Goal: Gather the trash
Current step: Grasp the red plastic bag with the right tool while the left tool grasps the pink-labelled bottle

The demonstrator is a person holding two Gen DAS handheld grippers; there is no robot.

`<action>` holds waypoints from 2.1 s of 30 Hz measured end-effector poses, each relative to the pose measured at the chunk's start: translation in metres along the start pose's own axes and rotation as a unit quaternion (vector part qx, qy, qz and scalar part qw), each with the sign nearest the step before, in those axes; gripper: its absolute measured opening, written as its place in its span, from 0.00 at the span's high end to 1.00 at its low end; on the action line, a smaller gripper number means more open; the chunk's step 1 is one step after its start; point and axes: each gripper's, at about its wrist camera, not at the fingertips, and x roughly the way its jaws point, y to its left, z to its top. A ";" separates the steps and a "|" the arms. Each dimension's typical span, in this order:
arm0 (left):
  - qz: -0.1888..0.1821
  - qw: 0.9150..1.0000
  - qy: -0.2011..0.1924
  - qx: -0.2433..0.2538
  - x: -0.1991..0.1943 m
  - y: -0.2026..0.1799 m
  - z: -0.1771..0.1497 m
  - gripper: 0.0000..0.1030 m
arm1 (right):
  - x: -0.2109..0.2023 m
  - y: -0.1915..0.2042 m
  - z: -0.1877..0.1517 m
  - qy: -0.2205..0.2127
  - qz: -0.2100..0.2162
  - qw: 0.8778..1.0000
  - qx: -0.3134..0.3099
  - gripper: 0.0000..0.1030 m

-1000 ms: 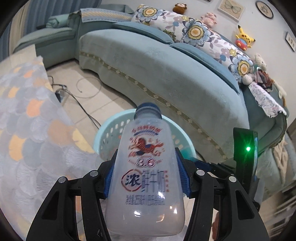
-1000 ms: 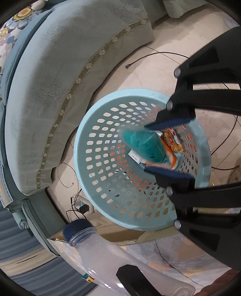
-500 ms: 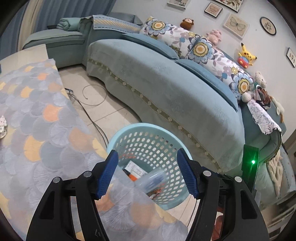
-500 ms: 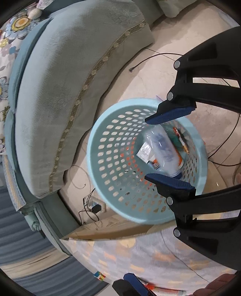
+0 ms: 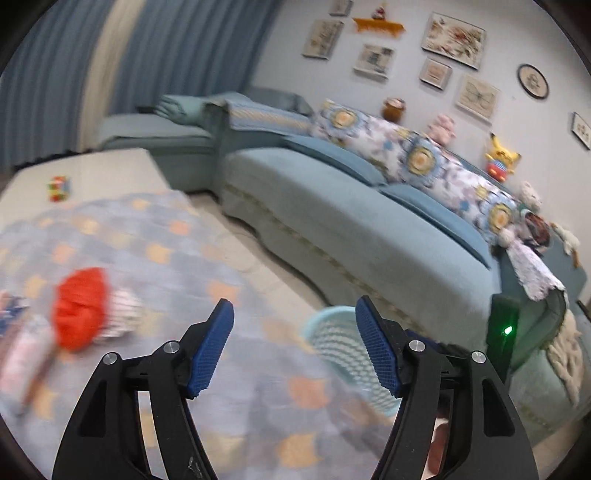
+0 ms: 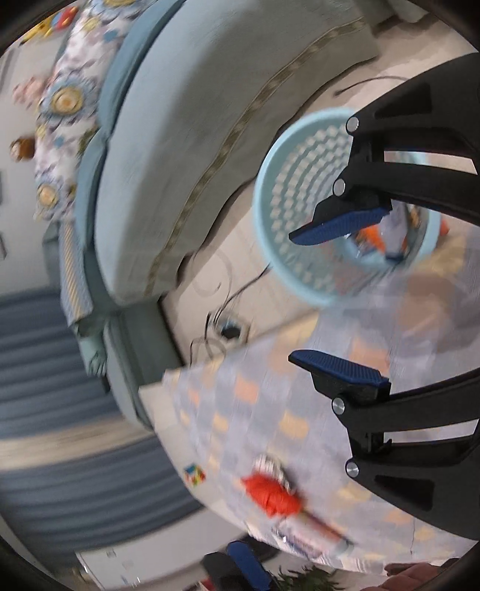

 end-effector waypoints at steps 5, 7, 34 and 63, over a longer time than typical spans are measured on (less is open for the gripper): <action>0.075 0.997 -0.007 -0.009 -0.038 0.064 -0.008 0.35 | 0.007 0.068 0.011 -0.013 0.052 0.998 -0.039 0.45; 0.104 0.994 -0.002 -0.019 -0.047 0.091 -0.012 0.35 | 0.013 0.094 0.013 -0.015 0.064 0.996 -0.055 0.45; 0.229 0.967 0.107 -0.033 0.001 0.243 -0.049 0.32 | 0.110 0.215 -0.026 0.060 0.144 0.982 -0.110 0.40; 0.141 0.975 0.077 -0.154 -0.009 0.244 -0.076 0.52 | 0.195 0.315 0.007 0.122 0.182 0.960 -0.172 0.47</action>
